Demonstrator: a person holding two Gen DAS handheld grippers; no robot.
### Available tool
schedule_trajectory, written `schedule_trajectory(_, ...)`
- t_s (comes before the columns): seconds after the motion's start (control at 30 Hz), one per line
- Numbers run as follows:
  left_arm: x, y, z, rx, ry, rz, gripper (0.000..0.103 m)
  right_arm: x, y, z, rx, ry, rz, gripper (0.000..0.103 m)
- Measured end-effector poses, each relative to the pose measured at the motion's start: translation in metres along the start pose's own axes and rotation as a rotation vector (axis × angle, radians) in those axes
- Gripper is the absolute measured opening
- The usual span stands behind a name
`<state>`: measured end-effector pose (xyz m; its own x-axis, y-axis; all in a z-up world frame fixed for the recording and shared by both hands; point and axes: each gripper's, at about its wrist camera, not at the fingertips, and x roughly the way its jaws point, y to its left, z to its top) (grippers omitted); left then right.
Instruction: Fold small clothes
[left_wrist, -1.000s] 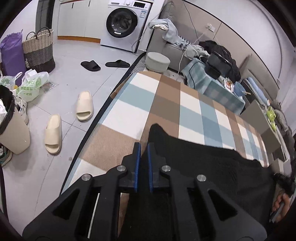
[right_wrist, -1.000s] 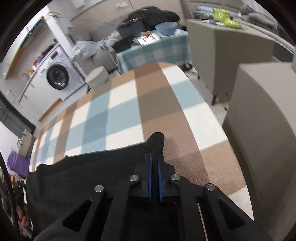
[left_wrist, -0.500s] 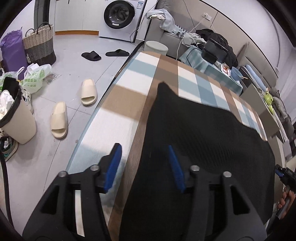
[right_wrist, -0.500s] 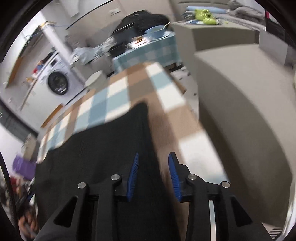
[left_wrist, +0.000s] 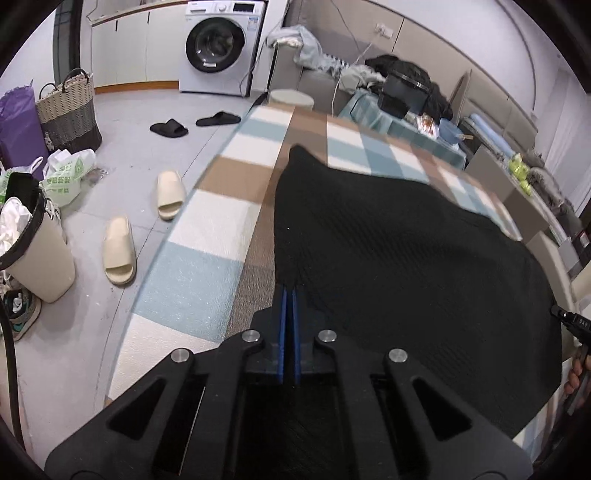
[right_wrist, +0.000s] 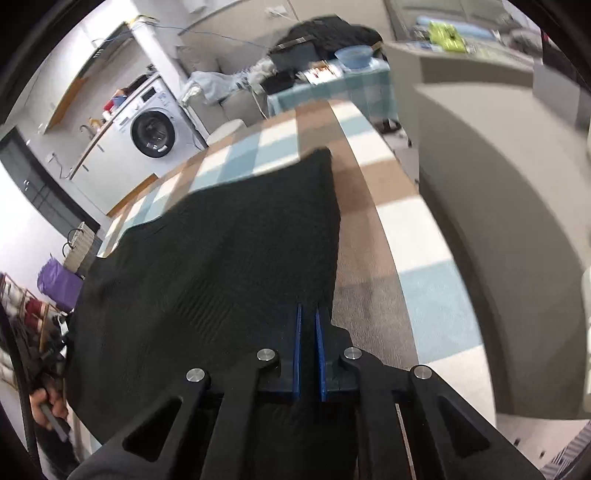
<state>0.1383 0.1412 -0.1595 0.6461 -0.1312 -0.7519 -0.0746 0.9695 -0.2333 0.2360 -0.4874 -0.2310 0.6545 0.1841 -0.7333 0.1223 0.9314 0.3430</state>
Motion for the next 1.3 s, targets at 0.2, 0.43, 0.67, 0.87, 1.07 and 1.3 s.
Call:
schedule_trajectory(0.2, -0.029, 0.012, -0.005, -0.021, -0.006, -0.007, 0.001, -0.032, -0.003, -0.007, 0.007, -0.046, 0.034, 0.005)
schedule_trajectory(0.43, -0.025, 0.029, -0.024, -0.077, 0.060, -0.013, 0.016, -0.014, -0.023, -0.024, 0.087, 0.064, 0.035, 0.021)
schedule_trajectory(0.67, -0.044, 0.037, -0.065, -0.146, 0.072, -0.040, 0.042, -0.035, -0.027, -0.067, 0.111, 0.103, 0.105, 0.035)
schedule_trajectory(0.87, -0.053, 0.016, -0.079, -0.047, 0.035, -0.016, 0.001, -0.036, -0.013, -0.071, 0.039, 0.066, 0.096, 0.006)
schedule_trajectory(1.07, -0.083, 0.026, -0.081, -0.050, -0.011, -0.035, 0.001, -0.069, -0.006, -0.082, -0.020, 0.000, 0.105, 0.004)
schedule_trajectory(1.3, -0.083, 0.026, -0.087, -0.046, 0.009, -0.013, 0.007, -0.061, -0.006, -0.086, -0.027, 0.062, -0.025, 0.014)
